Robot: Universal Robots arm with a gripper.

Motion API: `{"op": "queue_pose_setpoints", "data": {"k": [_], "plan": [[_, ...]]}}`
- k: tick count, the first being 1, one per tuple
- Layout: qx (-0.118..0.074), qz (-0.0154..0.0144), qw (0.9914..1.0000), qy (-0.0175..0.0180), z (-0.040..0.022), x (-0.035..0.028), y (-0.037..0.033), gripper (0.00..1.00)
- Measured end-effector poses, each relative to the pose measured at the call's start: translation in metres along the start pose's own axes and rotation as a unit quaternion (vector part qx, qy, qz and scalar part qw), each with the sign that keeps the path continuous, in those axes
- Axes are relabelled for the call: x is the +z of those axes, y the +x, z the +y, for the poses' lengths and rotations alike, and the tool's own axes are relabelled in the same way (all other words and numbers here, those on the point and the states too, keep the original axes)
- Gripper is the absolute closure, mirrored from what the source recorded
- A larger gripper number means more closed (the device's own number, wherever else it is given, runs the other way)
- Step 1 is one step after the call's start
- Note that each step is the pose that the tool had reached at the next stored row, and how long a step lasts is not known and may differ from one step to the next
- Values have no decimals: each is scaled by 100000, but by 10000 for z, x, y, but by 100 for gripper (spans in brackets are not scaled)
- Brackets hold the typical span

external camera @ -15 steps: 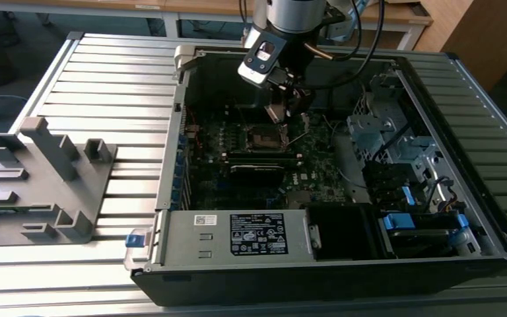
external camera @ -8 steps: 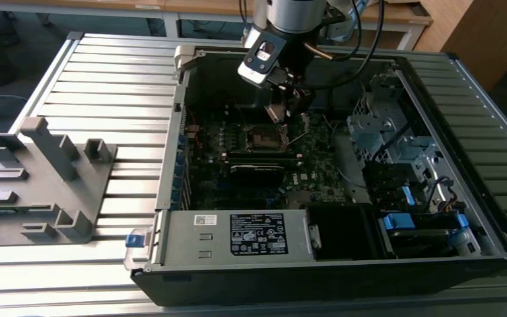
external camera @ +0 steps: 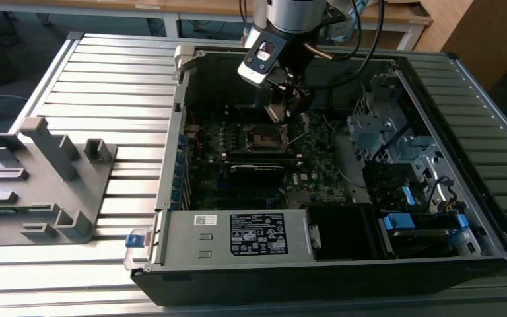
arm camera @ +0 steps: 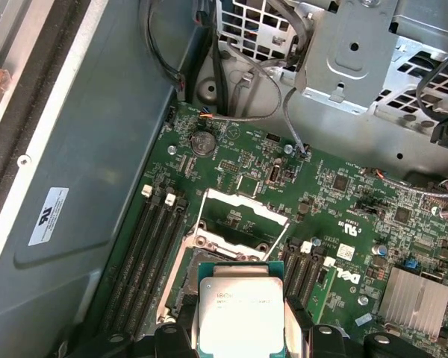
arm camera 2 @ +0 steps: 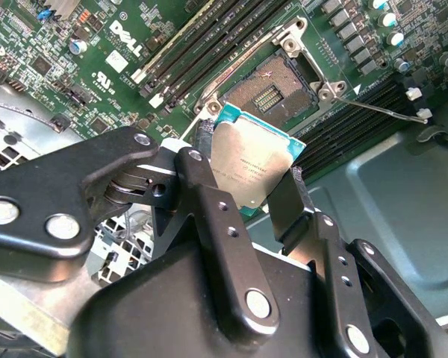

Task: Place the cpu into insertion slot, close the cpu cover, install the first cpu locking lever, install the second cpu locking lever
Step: 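Place the cpu into insertion slot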

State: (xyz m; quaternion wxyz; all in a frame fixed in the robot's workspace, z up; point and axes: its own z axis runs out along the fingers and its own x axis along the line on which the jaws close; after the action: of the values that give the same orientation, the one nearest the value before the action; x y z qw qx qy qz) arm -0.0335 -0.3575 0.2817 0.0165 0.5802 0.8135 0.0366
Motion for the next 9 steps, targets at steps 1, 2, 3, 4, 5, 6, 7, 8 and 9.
{"op": "queue_pose_setpoints", "data": {"k": [1, 2, 3, 4, 5, 6, 7, 8, 9], "plan": [[120, -8, 100000, -2, 0, 0, 0, 46], [290, -23, 100000, -5, 0, 1, 0, 46], [438, -32, 99999, -8, 0, 1, 0, 46], [468, -36, 99999, -7, 0, 1, 0, 46], [477, -40, 99999, -5, 0, 1, 0, 46], [515, -42, 99999, -5, 0, 0, 0, 46], [555, -47, 99998, -7, 0, 0, 0, 46], [561, -45, 99998, -8, 0, 1, 0, 46], [567, -46, 99998, -8, 0, 1, 0, 46]]}}
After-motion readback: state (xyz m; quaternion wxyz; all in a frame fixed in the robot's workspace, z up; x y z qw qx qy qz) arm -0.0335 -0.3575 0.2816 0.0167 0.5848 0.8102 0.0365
